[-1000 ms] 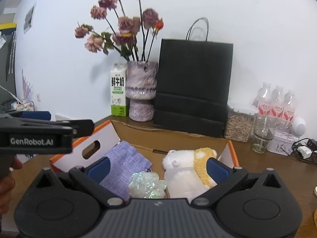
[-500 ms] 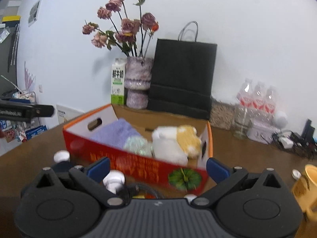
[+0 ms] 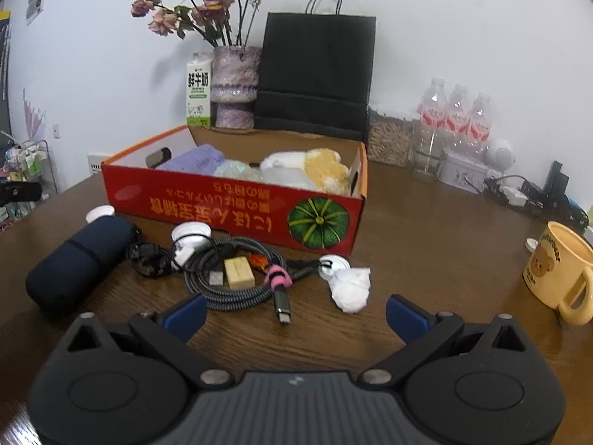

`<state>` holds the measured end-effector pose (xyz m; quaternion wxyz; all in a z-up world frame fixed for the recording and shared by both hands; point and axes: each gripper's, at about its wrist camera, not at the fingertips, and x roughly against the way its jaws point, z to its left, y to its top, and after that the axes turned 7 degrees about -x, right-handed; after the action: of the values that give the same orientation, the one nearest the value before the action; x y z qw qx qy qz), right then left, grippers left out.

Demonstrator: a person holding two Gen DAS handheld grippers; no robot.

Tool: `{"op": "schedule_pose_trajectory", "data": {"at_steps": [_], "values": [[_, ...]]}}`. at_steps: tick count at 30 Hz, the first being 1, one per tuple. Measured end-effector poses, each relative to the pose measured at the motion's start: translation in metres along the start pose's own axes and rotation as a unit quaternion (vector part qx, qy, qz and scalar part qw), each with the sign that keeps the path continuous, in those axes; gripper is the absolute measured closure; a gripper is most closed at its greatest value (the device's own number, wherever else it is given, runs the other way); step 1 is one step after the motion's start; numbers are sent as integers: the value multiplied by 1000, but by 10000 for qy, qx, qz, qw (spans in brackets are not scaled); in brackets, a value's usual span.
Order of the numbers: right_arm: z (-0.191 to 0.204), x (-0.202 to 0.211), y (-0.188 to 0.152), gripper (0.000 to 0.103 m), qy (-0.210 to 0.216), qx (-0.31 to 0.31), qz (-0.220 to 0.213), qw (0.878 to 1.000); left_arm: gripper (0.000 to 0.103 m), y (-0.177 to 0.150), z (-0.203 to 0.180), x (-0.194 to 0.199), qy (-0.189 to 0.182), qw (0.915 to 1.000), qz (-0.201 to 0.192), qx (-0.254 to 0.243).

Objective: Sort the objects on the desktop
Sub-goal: 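Withdraw both grippers from the box toward the white cap and tissue ball, then grasp the white bottle cap with the left gripper while the right grasps the white tissue ball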

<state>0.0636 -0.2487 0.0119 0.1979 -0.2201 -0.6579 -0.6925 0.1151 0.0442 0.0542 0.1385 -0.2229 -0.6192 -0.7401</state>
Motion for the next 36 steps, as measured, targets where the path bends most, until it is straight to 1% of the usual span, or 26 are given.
{"op": "schedule_pose_trajectory", "data": {"at_steps": [5,12,20,25,26,33,36], "values": [[-2,-7,1,0,-52,-77,96,9999,0,-2,1,-6,-16,9999,166,11],[-3,-18,9,0,-117,-59,173,9998,0,3,-1,-15,-80,9996,256,-125],[-22,-34,17,0,-285,-185,273,9991,0,8,-1,-52,-81,9971,712,-268],[-32,-47,20,3,-365,-229,377,9984,0,6,1,-74,-98,9945,1007,-282],[-33,-49,20,6,-374,-226,397,9983,0,6,1,-78,-109,9941,1042,-294],[-41,-64,24,14,-371,-244,513,9977,1,6,-6,-98,-170,9917,1204,-413],[-44,-69,24,15,-346,-302,538,9975,1,6,-8,-104,-180,9912,1238,-426]]}}
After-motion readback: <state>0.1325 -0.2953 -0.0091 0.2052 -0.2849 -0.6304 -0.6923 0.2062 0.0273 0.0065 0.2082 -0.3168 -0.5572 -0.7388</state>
